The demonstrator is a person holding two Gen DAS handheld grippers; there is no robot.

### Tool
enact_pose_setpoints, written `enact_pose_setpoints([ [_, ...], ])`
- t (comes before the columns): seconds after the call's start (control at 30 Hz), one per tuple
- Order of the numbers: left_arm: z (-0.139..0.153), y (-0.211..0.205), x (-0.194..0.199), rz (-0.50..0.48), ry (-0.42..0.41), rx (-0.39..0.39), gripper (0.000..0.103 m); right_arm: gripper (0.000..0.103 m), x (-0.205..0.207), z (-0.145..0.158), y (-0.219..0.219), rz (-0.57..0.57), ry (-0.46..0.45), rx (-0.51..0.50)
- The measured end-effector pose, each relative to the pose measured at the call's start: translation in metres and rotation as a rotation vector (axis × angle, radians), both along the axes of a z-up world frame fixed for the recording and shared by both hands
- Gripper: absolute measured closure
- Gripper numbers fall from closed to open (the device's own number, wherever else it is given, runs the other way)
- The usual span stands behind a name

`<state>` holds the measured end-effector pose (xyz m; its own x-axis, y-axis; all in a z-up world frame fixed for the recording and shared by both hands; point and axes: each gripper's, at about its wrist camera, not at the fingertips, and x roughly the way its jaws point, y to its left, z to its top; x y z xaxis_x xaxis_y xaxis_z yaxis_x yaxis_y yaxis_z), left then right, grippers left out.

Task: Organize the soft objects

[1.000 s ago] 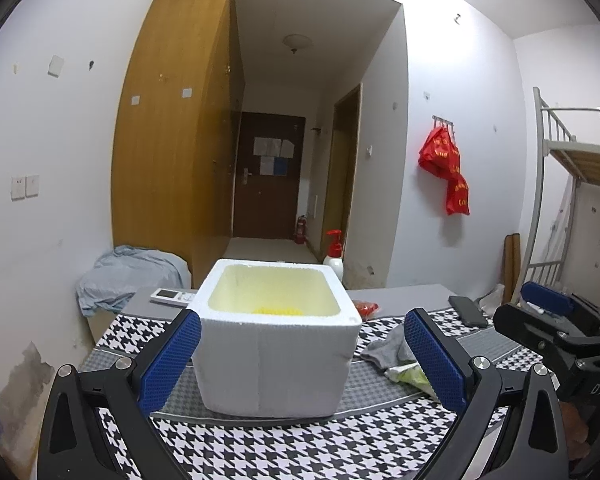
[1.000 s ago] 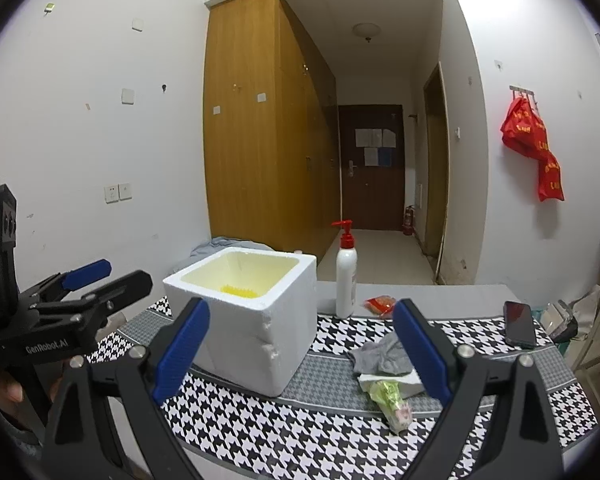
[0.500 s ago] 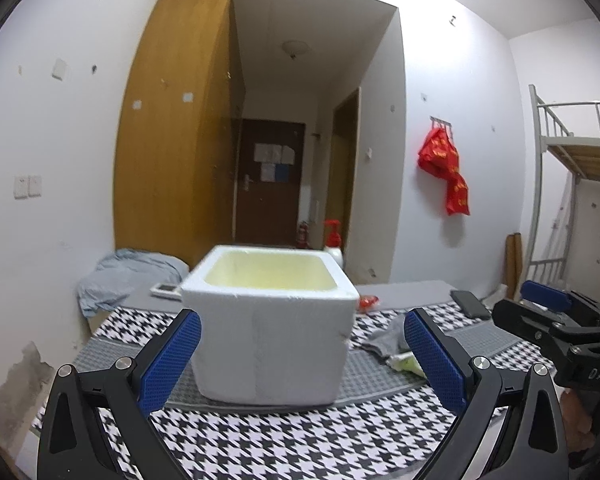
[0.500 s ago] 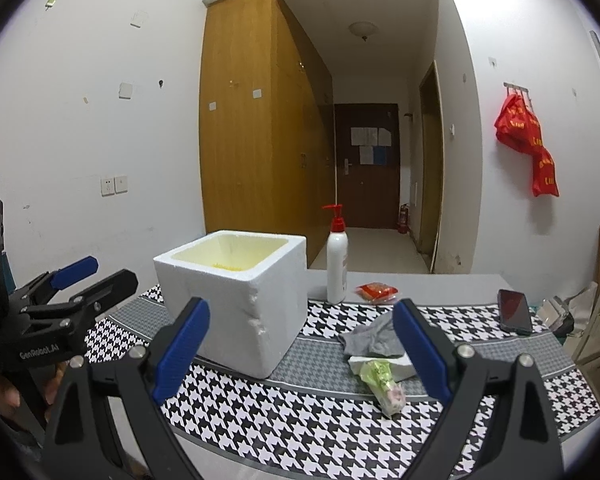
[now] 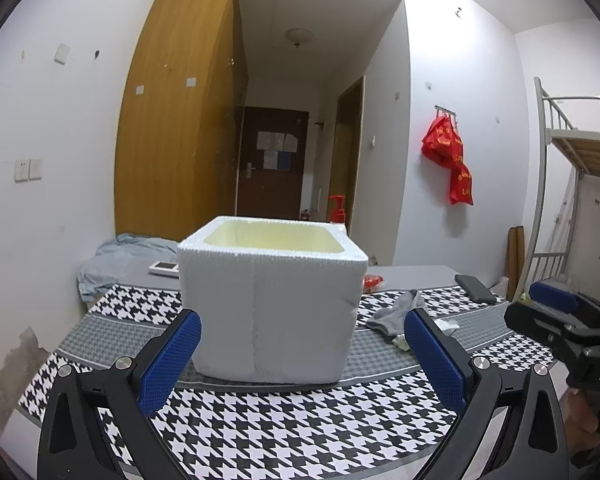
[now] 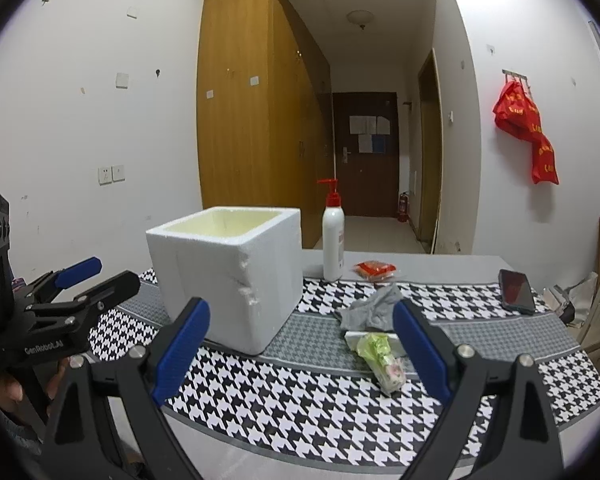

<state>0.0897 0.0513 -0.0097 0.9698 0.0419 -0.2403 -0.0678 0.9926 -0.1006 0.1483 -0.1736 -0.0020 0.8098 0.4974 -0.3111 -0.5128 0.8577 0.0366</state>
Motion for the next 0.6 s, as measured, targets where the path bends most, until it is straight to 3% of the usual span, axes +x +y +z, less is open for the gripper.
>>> enact_pose_setpoints([
  [0.23,-0.012,0.006,0.006,-0.014,0.038,-0.056,0.001,0.008,0.002,-0.013,-0.003,0.004,0.029,-0.002],
  [0.6,-0.032,-0.015,0.028,-0.104,0.116,-0.036,0.001,0.008,0.021,-0.035,-0.023,-0.055,0.078,0.01],
])
